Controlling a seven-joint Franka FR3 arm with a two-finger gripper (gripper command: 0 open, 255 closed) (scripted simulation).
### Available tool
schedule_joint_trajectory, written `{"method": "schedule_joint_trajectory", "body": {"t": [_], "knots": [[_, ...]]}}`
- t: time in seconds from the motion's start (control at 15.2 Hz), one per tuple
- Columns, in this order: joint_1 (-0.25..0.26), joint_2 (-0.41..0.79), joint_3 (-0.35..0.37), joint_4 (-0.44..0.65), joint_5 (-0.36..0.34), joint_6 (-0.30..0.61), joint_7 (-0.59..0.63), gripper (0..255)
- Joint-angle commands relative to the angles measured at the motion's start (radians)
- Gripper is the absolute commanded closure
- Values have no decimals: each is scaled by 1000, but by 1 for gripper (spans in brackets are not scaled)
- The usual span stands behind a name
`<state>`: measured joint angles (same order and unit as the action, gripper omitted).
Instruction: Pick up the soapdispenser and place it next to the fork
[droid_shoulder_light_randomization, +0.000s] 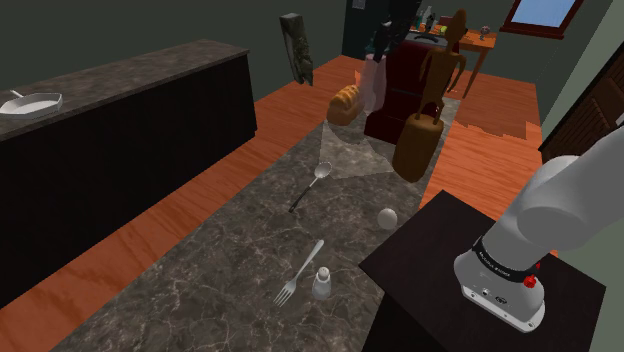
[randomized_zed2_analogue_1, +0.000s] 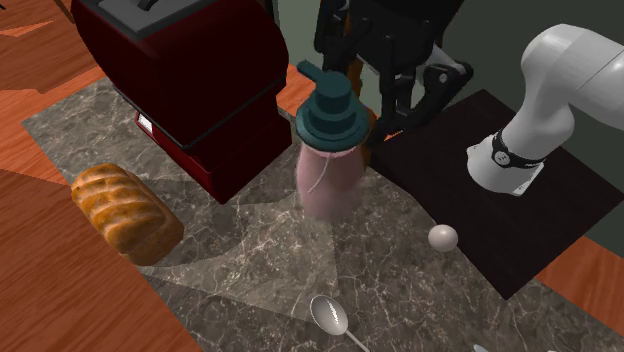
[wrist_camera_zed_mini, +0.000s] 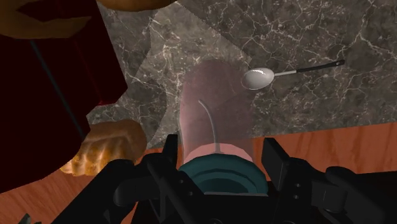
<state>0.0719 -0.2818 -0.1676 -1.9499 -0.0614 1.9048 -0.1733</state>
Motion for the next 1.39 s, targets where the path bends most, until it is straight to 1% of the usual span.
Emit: {"method": "schedule_joint_trajectory", "body": {"t": [0.0,0.4,0.79,0.86,0.92,1.32], "knots": [[13,-44,34,-43,-8,-2,51,255],[52,-151,136,-140,-11,-21,191,255],[95,-224,245,-195,9,-47,330,255],[88,-214,226,-201,5,-29,306,255],[88,-214,226,-201,5,-29,306,0],[56,25,269,-105,-55,-26,425,0]]}}
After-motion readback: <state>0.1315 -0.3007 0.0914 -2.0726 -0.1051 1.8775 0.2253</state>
